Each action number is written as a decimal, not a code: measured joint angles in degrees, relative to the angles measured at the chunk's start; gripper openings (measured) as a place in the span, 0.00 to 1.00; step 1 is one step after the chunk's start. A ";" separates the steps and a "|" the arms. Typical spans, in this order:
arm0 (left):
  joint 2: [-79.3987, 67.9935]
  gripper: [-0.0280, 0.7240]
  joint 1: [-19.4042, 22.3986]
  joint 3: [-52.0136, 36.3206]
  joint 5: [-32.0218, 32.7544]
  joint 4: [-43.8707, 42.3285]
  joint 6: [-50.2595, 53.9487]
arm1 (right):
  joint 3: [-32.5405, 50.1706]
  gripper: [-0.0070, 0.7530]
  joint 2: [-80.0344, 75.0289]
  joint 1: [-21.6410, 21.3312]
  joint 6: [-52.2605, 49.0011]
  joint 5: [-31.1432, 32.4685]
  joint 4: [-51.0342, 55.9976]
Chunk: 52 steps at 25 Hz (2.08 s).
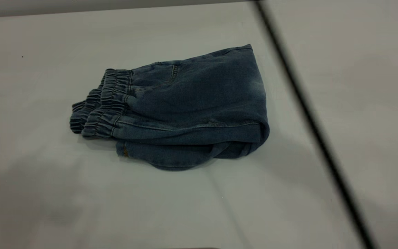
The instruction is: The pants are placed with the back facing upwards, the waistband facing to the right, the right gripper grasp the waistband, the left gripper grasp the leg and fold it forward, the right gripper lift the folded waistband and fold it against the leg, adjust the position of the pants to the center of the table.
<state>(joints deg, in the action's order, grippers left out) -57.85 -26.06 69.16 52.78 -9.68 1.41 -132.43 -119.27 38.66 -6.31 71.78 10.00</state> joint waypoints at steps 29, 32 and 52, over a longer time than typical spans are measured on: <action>33.41 0.72 0.00 -32.37 14.42 7.13 1.54 | 88.24 0.61 73.96 0.00 3.00 -0.29 -6.84; 36.86 0.72 0.00 -35.86 14.17 8.51 1.66 | 95.44 0.61 80.93 0.00 3.00 -2.79 -7.61; 40.55 0.72 -0.09 -40.82 11.21 8.84 1.72 | 105.44 0.61 105.22 0.00 3.04 -7.37 -4.00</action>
<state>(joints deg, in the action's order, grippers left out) -17.31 -26.15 28.33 63.99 -0.83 3.13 -26.99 -14.05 38.66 -3.27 64.41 6.00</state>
